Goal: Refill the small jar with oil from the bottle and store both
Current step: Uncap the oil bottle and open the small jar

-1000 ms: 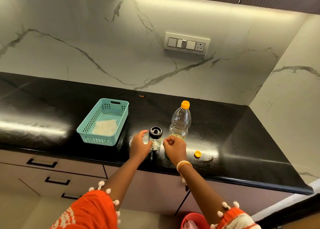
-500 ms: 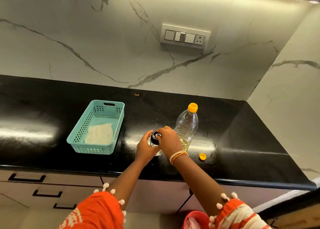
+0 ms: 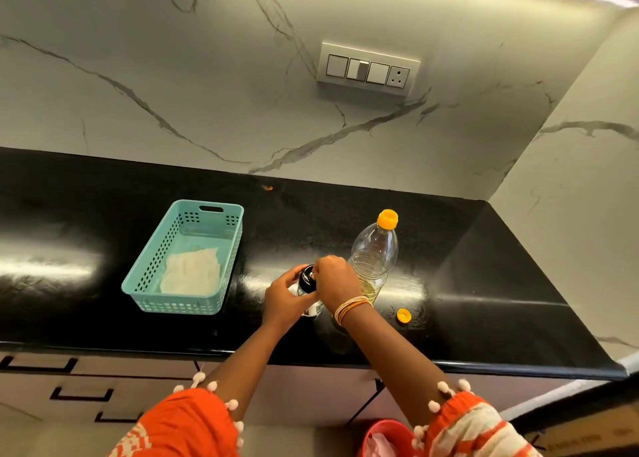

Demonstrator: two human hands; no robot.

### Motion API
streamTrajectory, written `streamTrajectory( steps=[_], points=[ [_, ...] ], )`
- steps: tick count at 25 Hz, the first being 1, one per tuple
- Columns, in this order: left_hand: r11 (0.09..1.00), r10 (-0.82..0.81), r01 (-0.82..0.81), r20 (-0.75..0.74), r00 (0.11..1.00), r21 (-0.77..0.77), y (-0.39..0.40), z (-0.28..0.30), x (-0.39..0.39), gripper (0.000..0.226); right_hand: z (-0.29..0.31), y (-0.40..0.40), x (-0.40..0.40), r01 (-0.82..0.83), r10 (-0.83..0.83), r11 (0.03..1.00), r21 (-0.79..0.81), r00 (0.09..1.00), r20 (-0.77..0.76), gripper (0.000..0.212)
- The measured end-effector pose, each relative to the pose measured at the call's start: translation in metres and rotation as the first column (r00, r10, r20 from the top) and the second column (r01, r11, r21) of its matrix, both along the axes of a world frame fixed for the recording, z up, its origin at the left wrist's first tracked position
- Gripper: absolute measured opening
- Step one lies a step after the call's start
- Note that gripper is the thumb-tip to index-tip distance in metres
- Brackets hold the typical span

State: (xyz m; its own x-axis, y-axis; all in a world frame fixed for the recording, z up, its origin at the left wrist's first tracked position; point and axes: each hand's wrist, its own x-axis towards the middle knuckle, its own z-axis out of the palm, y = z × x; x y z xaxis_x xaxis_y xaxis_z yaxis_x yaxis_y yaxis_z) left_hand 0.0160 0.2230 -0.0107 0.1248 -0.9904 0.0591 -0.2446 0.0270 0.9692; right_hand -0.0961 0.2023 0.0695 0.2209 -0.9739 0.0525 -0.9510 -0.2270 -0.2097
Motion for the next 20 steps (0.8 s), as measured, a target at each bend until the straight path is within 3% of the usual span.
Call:
streamTrajectory(
  steps=[3, 7, 10, 12, 14, 16, 18, 20],
  points=[
    [1.0, 0.002, -0.002, -0.032, 0.999, 0.012, 0.003, 0.003, -0.004, 0.056, 0.001, 0.001, 0.0, -0.024, 0.023, 0.999, -0.032, 1.0, -0.003, 0.015],
    [0.998, 0.017, -0.015, -0.034, 0.999, 0.056, 0.002, -0.001, -0.003, 0.062, 0.005, 0.003, -0.002, 0.03, -0.02, 0.996, -0.089, 0.993, 0.113, 0.017],
    [0.995, 0.004, -0.003, -0.014, 1.0, 0.096, 0.002, 0.0, -0.002, 0.069, 0.007, 0.012, -0.009, 0.09, -0.055, 0.989, -0.116, 0.96, 0.273, 0.019],
    [0.993, 0.026, -0.025, -0.004, 1.0, 0.114, 0.007, 0.003, -0.002, 0.08, 0.007, 0.02, -0.012, 0.163, -0.099, 0.981, -0.103, 0.884, 0.457, 0.019],
    [0.991, 0.095, -0.103, 0.088, 0.992, 0.088, 0.019, 0.01, -0.005, 0.078, 0.008, 0.03, -0.017, 0.231, -0.15, 0.972, -0.039, 0.742, 0.653, 0.015],
    [0.977, 0.212, -0.201, 0.259, 0.942, -0.068, 0.034, 0.015, -0.012, 0.057, 0.012, 0.041, -0.024, 0.226, -0.214, 0.968, 0.105, 0.537, 0.816, 0.012],
    [0.947, 0.3, -0.239, 0.323, 0.898, -0.215, 0.045, 0.02, -0.018, 0.039, 0.016, 0.051, -0.032, 0.138, -0.291, 0.956, 0.26, 0.323, 0.901, 0.01],
    [0.938, 0.309, -0.229, 0.328, 0.893, -0.26, 0.051, 0.02, -0.025, 0.027, 0.014, 0.061, -0.042, 0.014, -0.389, 0.921, 0.39, 0.086, 0.917, 0.009]
  ],
)
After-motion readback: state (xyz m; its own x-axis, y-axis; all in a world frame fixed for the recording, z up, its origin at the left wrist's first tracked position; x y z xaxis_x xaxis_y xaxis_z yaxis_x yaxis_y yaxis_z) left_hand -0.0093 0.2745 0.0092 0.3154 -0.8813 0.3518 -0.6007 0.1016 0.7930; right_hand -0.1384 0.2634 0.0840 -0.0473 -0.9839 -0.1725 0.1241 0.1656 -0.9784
